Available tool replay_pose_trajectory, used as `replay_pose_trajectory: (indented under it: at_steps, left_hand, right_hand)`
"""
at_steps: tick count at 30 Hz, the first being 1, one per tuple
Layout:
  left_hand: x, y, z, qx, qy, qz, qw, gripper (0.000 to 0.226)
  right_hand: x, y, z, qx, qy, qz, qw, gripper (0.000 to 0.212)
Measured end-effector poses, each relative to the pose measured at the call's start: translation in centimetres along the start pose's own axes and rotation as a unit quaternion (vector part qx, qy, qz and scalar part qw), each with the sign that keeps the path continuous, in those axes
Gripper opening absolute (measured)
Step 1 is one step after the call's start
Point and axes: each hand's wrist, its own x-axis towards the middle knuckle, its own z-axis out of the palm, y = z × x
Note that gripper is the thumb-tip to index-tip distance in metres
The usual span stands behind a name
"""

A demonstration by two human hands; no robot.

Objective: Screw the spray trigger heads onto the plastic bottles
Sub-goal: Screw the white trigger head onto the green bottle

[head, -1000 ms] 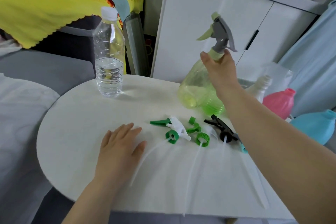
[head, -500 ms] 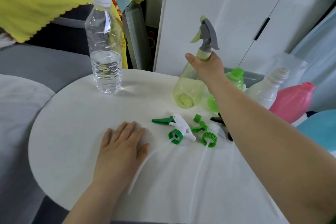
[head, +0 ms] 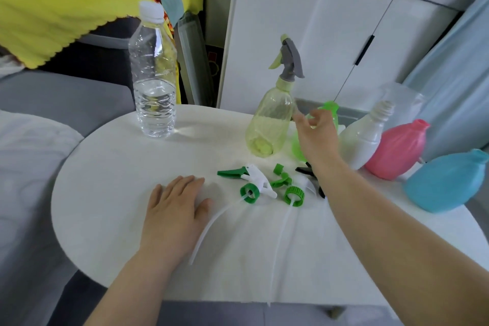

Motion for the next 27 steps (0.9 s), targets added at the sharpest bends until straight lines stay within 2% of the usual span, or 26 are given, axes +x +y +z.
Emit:
replay_pose_trajectory:
  at_steps: [2,4,6,7,10,13,18,20,24,27]
  left_hand:
    - [-0.1,-0.1,-0.5,-0.012,0.006,-0.004,1.000,0.043]
    - [-0.3,-0.4,-1.0,-0.016,0.009,-0.008,1.000,0.041]
    - [-0.6,-0.6,-1.3,-0.018,0.004,-0.006,1.000,0.039]
    - [-0.9,-0.6,-1.4,-0.017,-0.003,0.001,1.000,0.038]
    - [-1.7,-0.7,-1.6,-0.006,-0.033,0.040,0.999,0.037]
    - [-2.1,-1.0,-1.8,-0.011,-0.042,0.064,0.997,0.036]
    - [-1.6,-1.6,-2.2,-0.052,-0.006,0.050,0.997,0.031]
    - [-1.5,-1.7,-2.1,-0.054,0.007,0.049,0.997,0.030]
    - [-1.6,-1.7,-2.0,-0.047,0.012,0.054,0.997,0.029]
    - [-1.7,-1.7,-2.1,-0.056,0.013,0.056,0.997,0.029]
  right_hand:
    - [-1.9,0.6,-0.4,-0.046,-0.030,-0.001,0.999,0.025]
    - [-4.0,0.9,-0.1,-0.118,-0.113,-0.008,0.987,0.018]
    - [-6.1,1.3,0.8,-0.227,-0.202,-0.020,0.953,0.021]
    - [-6.8,1.6,1.4,-0.288,-0.222,-0.034,0.931,0.024]
    - [-8.0,2.0,2.7,-0.400,-0.194,-0.093,0.891,0.032]
    - [-8.2,1.7,3.4,-0.386,-0.185,-0.099,0.898,0.033]
    - [-8.4,0.7,3.9,-0.242,-0.219,-0.054,0.944,0.030]
    - [-8.4,0.4,4.0,-0.209,-0.223,-0.034,0.951,0.025]
    - [-8.8,0.3,3.9,-0.267,-0.217,-0.008,0.939,0.042]
    - [-9.1,0.3,4.2,-0.298,-0.237,0.039,0.924,0.046]
